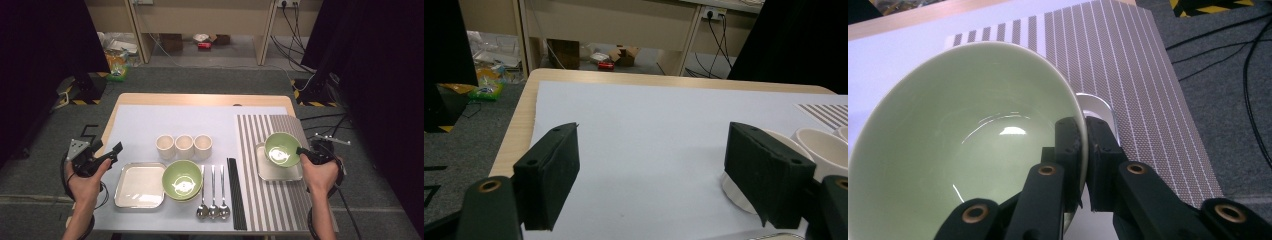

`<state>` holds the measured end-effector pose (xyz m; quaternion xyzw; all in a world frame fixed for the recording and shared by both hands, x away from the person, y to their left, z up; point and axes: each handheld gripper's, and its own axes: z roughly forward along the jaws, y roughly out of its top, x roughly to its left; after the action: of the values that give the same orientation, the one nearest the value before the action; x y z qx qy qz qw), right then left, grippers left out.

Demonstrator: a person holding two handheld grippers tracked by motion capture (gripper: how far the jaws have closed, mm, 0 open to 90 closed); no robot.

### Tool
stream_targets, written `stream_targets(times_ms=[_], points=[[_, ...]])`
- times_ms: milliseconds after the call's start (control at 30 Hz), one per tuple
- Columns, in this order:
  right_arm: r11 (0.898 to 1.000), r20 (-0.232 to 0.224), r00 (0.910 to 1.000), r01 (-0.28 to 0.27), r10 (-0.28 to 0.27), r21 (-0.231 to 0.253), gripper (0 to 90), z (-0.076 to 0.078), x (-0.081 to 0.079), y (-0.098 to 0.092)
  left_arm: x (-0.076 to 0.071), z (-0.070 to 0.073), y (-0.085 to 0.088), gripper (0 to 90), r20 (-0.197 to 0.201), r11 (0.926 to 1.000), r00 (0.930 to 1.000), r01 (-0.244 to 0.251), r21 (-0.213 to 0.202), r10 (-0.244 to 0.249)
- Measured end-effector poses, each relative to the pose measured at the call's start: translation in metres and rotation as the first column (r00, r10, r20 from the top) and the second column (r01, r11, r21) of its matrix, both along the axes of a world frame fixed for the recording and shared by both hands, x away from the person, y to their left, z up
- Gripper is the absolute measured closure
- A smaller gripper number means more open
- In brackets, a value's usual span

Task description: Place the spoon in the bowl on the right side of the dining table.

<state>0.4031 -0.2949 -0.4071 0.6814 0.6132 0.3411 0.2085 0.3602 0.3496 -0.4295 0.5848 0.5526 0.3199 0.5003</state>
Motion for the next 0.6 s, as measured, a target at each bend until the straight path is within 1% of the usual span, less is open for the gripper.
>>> stream_targets(times_ms=[133,167,267,533,600], points=[[1.0,-0.011,0.9999,0.005,-0.006,-0.011,85.5,-0.004,0.001,-0.001,0.0,0.0,0.0,21.3,0.0,1.0,1.0,-0.001,-0.001,0.001],[1.0,-0.014,0.9999,0.003,-0.003,-0.021,85.6,-0.006,0.001,-0.001,0.0,0.0,0.0,21.3,-0.001,1.0,1.0,-0.001,-0.001,0.001],[1.0,-0.019,0.9998,0.004,-0.004,-0.018,85.5,-0.008,0.001,-0.001,0.0,0.0,0.0,21.3,0.0,1.0,1.0,-0.001,-0.001,0.001],[1.0,-0.03,0.9996,0.0,-0.001,-0.029,85.5,-0.011,0.0,-0.001,0.0,0.0,0.0,21.3,-0.001,1.0,1.0,0.002,0.0,-0.002],[1.0,-0.039,0.9992,0.009,-0.01,-0.026,85.4,-0.012,0.0,0.0,0.0,-0.001,0.0,21.3,-0.001,1.0,1.0,0.001,0.002,-0.001]])
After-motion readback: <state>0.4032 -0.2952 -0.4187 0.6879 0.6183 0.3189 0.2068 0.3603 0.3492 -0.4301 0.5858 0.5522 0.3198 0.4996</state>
